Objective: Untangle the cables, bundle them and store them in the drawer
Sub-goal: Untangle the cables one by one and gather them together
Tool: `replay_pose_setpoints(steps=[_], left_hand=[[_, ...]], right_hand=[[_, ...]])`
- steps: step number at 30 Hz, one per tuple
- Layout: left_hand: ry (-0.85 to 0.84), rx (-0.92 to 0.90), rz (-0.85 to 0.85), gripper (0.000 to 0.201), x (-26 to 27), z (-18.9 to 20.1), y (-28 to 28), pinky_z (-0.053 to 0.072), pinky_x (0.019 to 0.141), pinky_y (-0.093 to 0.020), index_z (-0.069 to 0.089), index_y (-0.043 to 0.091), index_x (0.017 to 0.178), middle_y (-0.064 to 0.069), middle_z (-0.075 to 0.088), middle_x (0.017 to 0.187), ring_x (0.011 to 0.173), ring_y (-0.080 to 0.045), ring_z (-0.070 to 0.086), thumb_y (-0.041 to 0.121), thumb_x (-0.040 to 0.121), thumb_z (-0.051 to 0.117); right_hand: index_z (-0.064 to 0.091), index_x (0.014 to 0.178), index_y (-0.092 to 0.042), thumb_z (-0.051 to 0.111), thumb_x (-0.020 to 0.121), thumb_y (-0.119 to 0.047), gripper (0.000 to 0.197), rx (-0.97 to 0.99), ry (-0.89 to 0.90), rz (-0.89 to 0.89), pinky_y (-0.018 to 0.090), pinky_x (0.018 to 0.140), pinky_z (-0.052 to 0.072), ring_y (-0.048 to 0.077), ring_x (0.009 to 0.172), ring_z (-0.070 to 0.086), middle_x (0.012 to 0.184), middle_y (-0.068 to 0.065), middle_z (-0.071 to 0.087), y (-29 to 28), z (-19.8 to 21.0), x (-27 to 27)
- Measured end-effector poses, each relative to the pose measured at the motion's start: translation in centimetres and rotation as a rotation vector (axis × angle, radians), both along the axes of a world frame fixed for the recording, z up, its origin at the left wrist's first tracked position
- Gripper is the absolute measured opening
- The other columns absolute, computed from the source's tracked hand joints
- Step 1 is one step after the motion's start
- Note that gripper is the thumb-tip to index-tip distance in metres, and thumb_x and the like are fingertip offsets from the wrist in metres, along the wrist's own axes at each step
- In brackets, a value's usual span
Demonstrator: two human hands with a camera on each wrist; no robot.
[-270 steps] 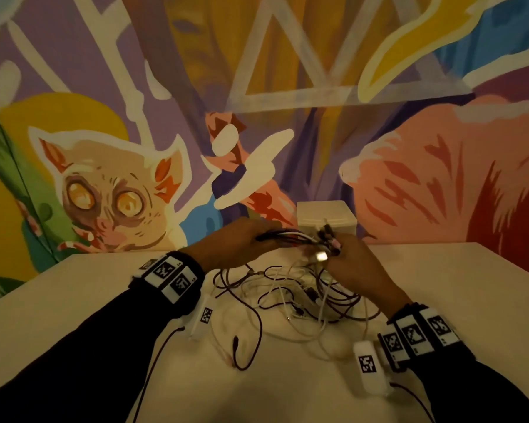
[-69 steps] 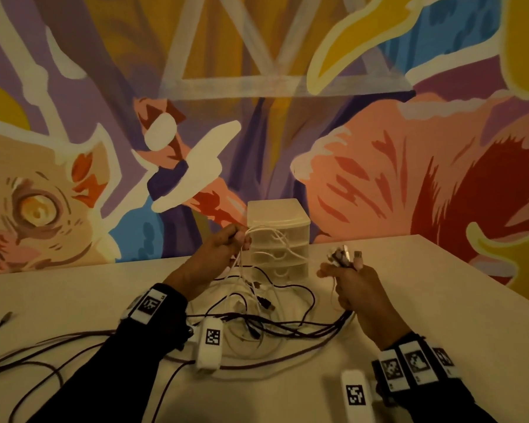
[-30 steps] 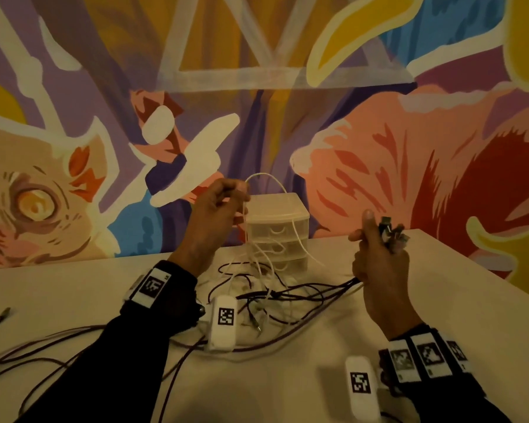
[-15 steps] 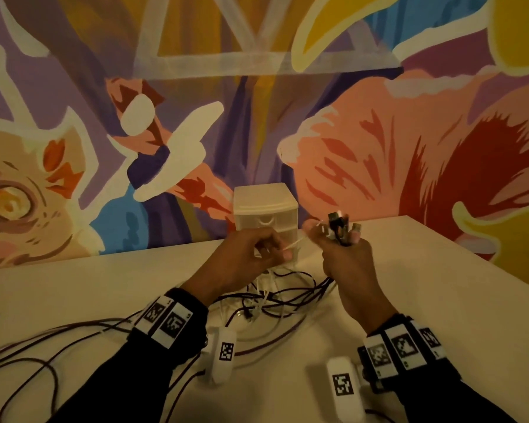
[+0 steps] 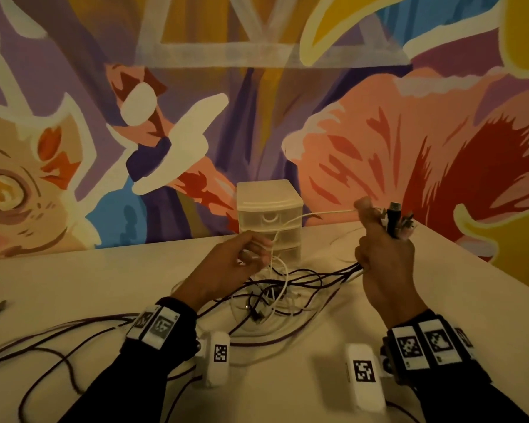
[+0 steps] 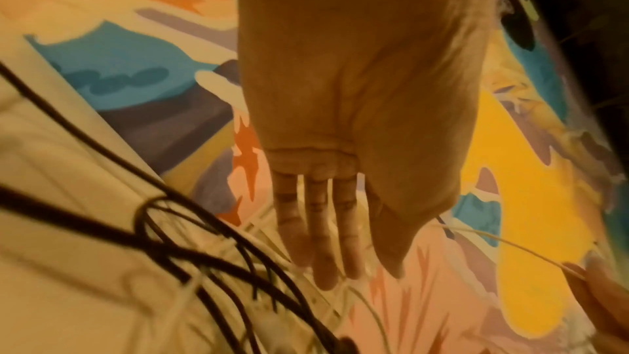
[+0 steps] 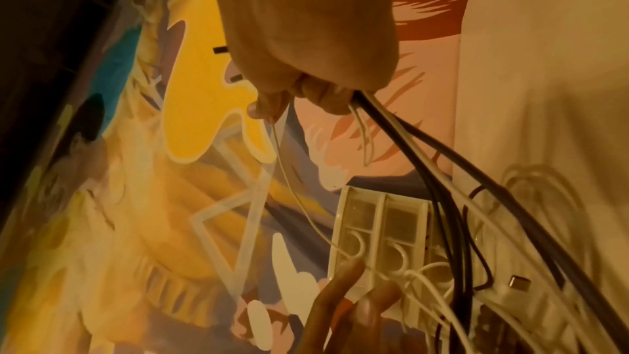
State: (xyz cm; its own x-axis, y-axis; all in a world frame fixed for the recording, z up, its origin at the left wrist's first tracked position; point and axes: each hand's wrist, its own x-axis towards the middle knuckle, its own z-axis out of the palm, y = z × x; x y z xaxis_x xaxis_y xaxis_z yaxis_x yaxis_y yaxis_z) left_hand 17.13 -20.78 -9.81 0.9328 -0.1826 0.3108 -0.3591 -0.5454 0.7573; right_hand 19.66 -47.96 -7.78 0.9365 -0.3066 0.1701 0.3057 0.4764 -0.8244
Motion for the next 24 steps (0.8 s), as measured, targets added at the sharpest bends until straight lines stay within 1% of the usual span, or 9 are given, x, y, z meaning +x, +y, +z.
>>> replay_pose_setpoints(steps=[2, 4, 9, 12, 16, 19, 21, 23, 24], left_hand=[[0.019, 0.056, -0.007, 0.04, 0.6, -0.5, -1.6, 0.055, 0.086, -0.015, 0.062, 0.04, 0.138, 0.011, 0.072, 0.114, 0.092, -0.002, 0.069, 0.037, 0.1, 0.074], [0.007, -0.017, 0.035, 0.039, 1.2, -1.3, -2.5, 0.053, 0.081, -0.016, 0.06, 0.035, 0.136, 0.01, 0.072, 0.108, 0.079, 0.004, 0.068, 0.038, 0.1, 0.074], [0.071, -0.308, 0.167, 0.029, 2.0, -3.4, -2.2, 0.057, 0.067, -0.032, 0.066, 0.026, 0.116, -0.001, 0.074, 0.095, 0.064, -0.018, 0.07, 0.042, 0.096, 0.078], [0.046, -0.376, 0.143, 0.014, 2.0, -4.0, -1.7, 0.057, 0.067, -0.033, 0.08, 0.022, 0.107, 0.01, 0.072, 0.086, 0.064, -0.017, 0.065, 0.034, 0.1, 0.075], [-0.018, -0.473, 0.195, 0.013, 1.8, -3.9, -1.3, 0.057, 0.072, -0.028, 0.072, 0.016, 0.105, -0.007, 0.078, 0.1, 0.07, -0.017, 0.071, 0.028, 0.106, 0.067], [-0.098, -0.565, 0.237, 0.014, 1.4, -3.5, -1.3, 0.055, 0.073, -0.026, 0.069, 0.015, 0.107, -0.005, 0.079, 0.092, 0.075, -0.013, 0.07, 0.027, 0.108, 0.064], [-0.2, -0.54, 0.252, 0.015, 1.3, -3.3, -1.2, 0.054, 0.079, -0.027, 0.07, 0.018, 0.11, -0.001, 0.077, 0.093, 0.082, -0.009, 0.069, 0.032, 0.108, 0.064], [-0.231, -0.486, 0.179, 0.014, 1.0, -3.0, -1.6, 0.053, 0.082, -0.026, 0.072, 0.022, 0.11, 0.003, 0.077, 0.101, 0.088, -0.01, 0.068, 0.033, 0.107, 0.066], [-0.226, -0.441, 0.132, 0.014, 0.8, -2.8, -2.0, 0.052, 0.082, -0.023, 0.074, 0.022, 0.11, 0.006, 0.078, 0.102, 0.086, -0.009, 0.067, 0.034, 0.106, 0.068]], right_hand=[[0.072, 0.114, -0.017, 0.086, 0.089, -0.042, 0.039, -0.003, -0.031, 0.036, 0.027, 0.046, 0.021, 0.008, 0.049, 0.018, 0.068, -0.006, 0.031, 0.1, 0.2, -0.3], [0.071, 0.109, -0.02, 0.084, 0.09, -0.041, 0.032, -0.018, -0.034, 0.058, 0.025, 0.045, 0.02, 0.008, 0.049, 0.018, 0.066, -0.007, 0.029, 0.1, 0.0, -0.5], [0.077, 0.107, -0.018, 0.084, 0.088, -0.04, 0.03, -0.036, -0.037, 0.102, 0.023, 0.043, 0.022, 0.007, 0.048, 0.019, 0.069, -0.006, 0.028, 0.6, -0.6, -0.4], [0.073, 0.125, -0.005, 0.085, 0.084, -0.048, 0.06, -0.087, -0.003, 0.095, 0.023, 0.042, 0.024, 0.007, 0.048, 0.02, 0.066, -0.006, 0.025, 1.1, -1.2, -0.2], [0.067, 0.131, 0.0, 0.085, 0.068, -0.073, 0.098, -0.31, 0.048, 0.083, 0.025, 0.046, 0.031, 0.009, 0.05, 0.026, 0.062, -0.007, 0.036, 1.7, -2.4, -0.2], [0.078, 0.112, -0.011, 0.091, 0.064, -0.069, 0.077, -0.495, 0.064, 0.136, 0.03, 0.062, 0.04, 0.005, 0.049, 0.042, 0.079, -0.004, 0.064, 2.3, -2.3, -0.9], [0.083, 0.101, -0.02, 0.095, 0.069, -0.055, 0.049, -0.562, 0.053, 0.17, 0.029, 0.073, 0.047, 0.001, 0.062, 0.065, 0.088, -0.006, 0.079, 3.0, -2.2, -1.3], [0.085, 0.097, -0.025, 0.096, 0.074, -0.042, 0.031, -0.588, 0.009, 0.194, 0.025, 0.075, 0.052, 0.014, 0.082, 0.075, 0.094, -0.001, 0.083, 3.7, -2.2, -1.8], [0.086, 0.097, -0.024, 0.096, 0.077, -0.04, 0.028, -0.594, -0.016, 0.192, 0.025, 0.074, 0.052, 0.025, 0.078, 0.071, 0.096, 0.005, 0.083, 4.1, -2.3, -2.0]])
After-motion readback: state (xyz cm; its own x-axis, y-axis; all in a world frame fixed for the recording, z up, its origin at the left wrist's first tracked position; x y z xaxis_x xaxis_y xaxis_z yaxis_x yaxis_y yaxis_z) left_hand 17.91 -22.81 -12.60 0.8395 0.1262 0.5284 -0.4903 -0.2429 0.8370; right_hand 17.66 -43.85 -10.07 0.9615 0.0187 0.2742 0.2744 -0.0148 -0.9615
